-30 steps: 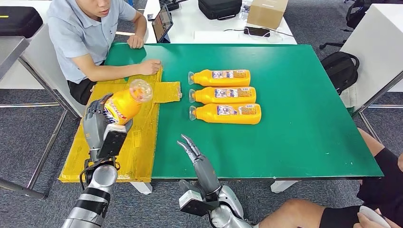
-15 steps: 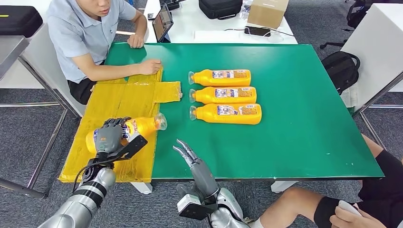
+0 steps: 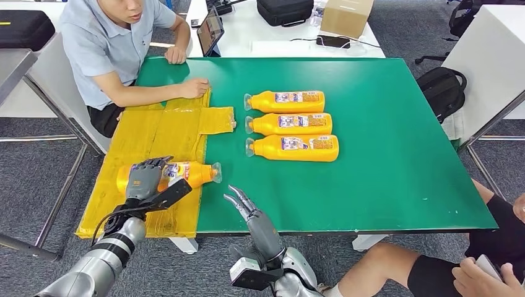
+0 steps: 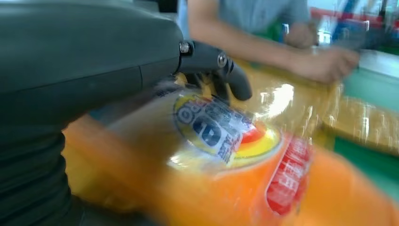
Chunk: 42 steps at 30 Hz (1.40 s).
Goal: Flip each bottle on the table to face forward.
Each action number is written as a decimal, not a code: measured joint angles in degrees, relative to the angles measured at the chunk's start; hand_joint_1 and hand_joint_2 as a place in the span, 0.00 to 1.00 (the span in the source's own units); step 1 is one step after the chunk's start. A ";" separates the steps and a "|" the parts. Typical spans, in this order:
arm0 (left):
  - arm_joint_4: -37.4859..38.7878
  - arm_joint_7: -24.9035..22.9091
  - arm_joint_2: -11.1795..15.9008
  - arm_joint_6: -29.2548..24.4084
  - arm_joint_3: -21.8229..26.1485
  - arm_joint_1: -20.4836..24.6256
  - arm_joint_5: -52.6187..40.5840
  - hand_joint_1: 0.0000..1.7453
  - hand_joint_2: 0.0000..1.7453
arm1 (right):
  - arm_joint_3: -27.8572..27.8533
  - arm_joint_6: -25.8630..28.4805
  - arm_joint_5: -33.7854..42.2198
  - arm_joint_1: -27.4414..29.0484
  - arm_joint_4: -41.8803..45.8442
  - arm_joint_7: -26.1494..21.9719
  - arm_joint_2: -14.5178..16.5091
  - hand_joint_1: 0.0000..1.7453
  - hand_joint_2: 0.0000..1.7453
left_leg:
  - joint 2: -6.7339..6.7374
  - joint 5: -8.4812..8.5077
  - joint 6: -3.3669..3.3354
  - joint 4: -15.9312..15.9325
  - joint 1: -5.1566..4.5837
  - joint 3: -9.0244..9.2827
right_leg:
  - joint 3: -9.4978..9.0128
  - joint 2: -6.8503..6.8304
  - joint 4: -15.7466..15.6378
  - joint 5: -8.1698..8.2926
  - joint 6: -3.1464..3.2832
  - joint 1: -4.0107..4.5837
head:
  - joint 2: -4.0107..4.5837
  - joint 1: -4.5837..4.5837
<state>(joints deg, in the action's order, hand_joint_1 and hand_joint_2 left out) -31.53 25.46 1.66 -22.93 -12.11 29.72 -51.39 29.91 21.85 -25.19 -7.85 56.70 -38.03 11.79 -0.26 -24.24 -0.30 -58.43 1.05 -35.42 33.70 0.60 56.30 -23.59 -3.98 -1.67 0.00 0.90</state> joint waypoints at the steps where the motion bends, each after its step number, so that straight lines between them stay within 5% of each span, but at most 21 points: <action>1: -0.13 2.15 0.14 2.72 0.28 -0.16 1.69 0.00 1.00 | 0.00 -0.08 0.18 0.04 -0.01 0.00 -0.10 0.00 0.00 | -0.09 0.01 0.01 0.00 0.00 0.01 | -0.04 -0.05 0.00 -0.03 0.01 0.00 | 0.00 0.00; 7: -3.20 9.62 1.85 17.58 1.00 -0.95 8.16 0.00 1.00 | 1.28 -0.10 3.21 -0.74 -0.04 0.00 -0.67 0.00 0.00 | -0.64 0.10 0.08 0.05 0.06 0.17 | -0.40 -0.49 -0.01 -0.13 0.07 0.00 | 0.00 0.01; 15: -5.99 11.32 3.24 20.90 0.97 -2.20 10.92 0.00 1.00 | 2.90 0.32 4.81 -1.33 -0.15 0.00 -1.16 0.00 0.00 | -0.63 0.27 0.04 0.05 0.04 0.18 | -0.43 -0.49 -0.01 0.02 0.10 -0.02 | 0.00 0.02; 20: -11.76 13.50 3.52 24.97 1.66 -5.51 21.00 0.00 1.00 | 4.37 2.01 7.31 -1.81 -0.16 0.00 -1.64 0.00 0.00 | -0.61 0.28 0.05 0.04 0.05 0.15 | -0.30 -0.48 -0.01 0.03 0.11 0.00 | 0.00 0.01; 23: -18.62 13.76 1.39 23.70 4.16 -8.83 31.42 0.00 1.00 | 5.09 4.36 7.42 -1.88 -0.16 -0.01 -1.74 0.00 0.00 | -0.53 0.29 0.05 0.02 0.05 -0.03 | -0.06 -0.47 -0.01 0.08 0.16 0.00 | 0.00 0.01; 27: -30.60 12.95 -4.05 15.42 8.62 -11.82 47.26 0.00 1.00 | 6.43 10.33 6.43 -1.81 0.19 -0.02 -1.74 0.00 1.00 | -0.49 0.29 0.04 0.00 0.04 -0.28 | 0.14 -0.47 -0.01 0.12 0.15 -0.01 | 0.00 0.03; 32: -42.80 10.00 -9.09 8.94 13.25 -13.68 63.23 0.00 1.00 | 7.37 16.35 1.55 -1.50 1.13 0.03 -2.11 0.00 1.00 | -0.34 0.28 0.04 0.00 -0.01 -0.33 | 0.22 -0.45 -0.02 0.12 0.15 0.00 | 0.00 0.00; 42: -52.80 9.35 -11.17 7.49 15.89 -18.50 66.32 0.00 1.00 | 4.32 16.13 -8.58 0.91 5.48 3.07 -3.61 0.00 1.00 | -0.33 0.27 0.05 0.01 0.07 -0.39 | 0.28 -0.44 -0.03 0.10 0.17 0.09 | 0.00 0.02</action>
<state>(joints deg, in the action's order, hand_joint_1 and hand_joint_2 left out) -84.33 34.81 -9.52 -15.45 3.79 11.21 14.93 34.23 37.97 -33.77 -6.94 62.18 -34.96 8.19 -0.58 -23.97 -0.24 -58.42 1.11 -35.81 33.98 0.16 56.27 -23.49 -3.81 -1.58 0.00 0.92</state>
